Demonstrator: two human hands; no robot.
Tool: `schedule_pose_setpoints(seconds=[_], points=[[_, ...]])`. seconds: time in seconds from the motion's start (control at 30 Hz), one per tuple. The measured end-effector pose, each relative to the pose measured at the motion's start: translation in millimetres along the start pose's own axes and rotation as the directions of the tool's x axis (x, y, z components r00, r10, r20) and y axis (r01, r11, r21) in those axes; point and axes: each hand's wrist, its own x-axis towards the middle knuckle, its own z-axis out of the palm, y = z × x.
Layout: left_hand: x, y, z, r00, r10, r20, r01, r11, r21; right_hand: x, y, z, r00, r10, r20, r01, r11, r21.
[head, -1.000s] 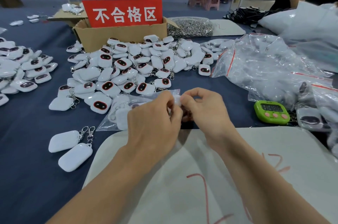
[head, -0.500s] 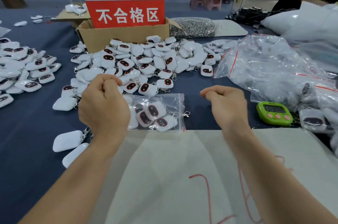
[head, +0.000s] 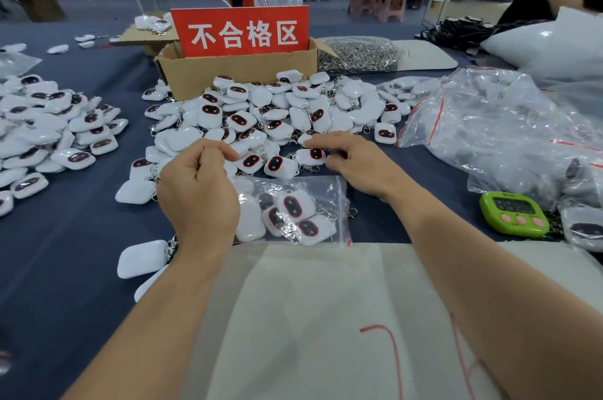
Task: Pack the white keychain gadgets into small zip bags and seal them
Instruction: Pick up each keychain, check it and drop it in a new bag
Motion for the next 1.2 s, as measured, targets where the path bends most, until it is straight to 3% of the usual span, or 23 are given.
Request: schedule_pose_setpoints(seconds=[0.07,0.13,0.23,0.37,0.47,0.6,0.77,0.83,1.0,1.1,1.2], points=[[4,0,-1,0.999,-0.049,-0.008,0.048,0.997,-0.059,3,0,2,0.999,-0.016,0.039,0.021,0.992,-0.123],[6,-1,-2,0.996,-0.087,-0.024,0.084,0.991,-0.105,1,3,4,0.998,0.005,-0.062,-0.014,0.99,-0.14],[8,-5,-3,0.994,-0.101,-0.032,0.094,0.982,-0.164,-4,5,4,0.963,0.096,-0.252,-0.109,0.993,-0.037],[12,-6,-5,0.99,-0.126,-0.068,0.111,0.976,-0.189,-24,7,-1,0.904,0.226,-0.362,-0.157,0.965,0.209],[13,-5,-4,0.987,-0.143,-0.071,0.126,0.97,-0.208,-43,9,-4,0.85,0.249,-0.464,-0.178,0.965,0.193],[5,-1,1,0.999,-0.042,-0.016,0.04,0.99,-0.136,-67,2,-2,0.816,0.288,-0.5,-0.207,0.955,0.213],[-27,7,10,0.958,0.208,0.198,-0.213,0.977,0.003,-97,-12,2,0.676,0.433,-0.596,-0.19,0.884,0.427],[-43,11,12,0.915,0.265,0.304,-0.288,0.957,0.033,-110,-17,5,0.683,0.431,-0.59,-0.151,0.873,0.463],[-67,20,17,0.827,0.269,0.494,-0.381,0.914,0.141,-128,-31,2,0.83,0.387,-0.403,-0.046,0.766,0.641],[-68,20,16,0.833,0.238,0.499,-0.375,0.906,0.194,-125,-30,-3,0.845,0.452,-0.286,-0.097,0.656,0.749],[-61,21,14,0.887,0.178,0.427,-0.297,0.926,0.231,-120,-29,-6,0.839,0.501,-0.215,-0.123,0.558,0.821]])
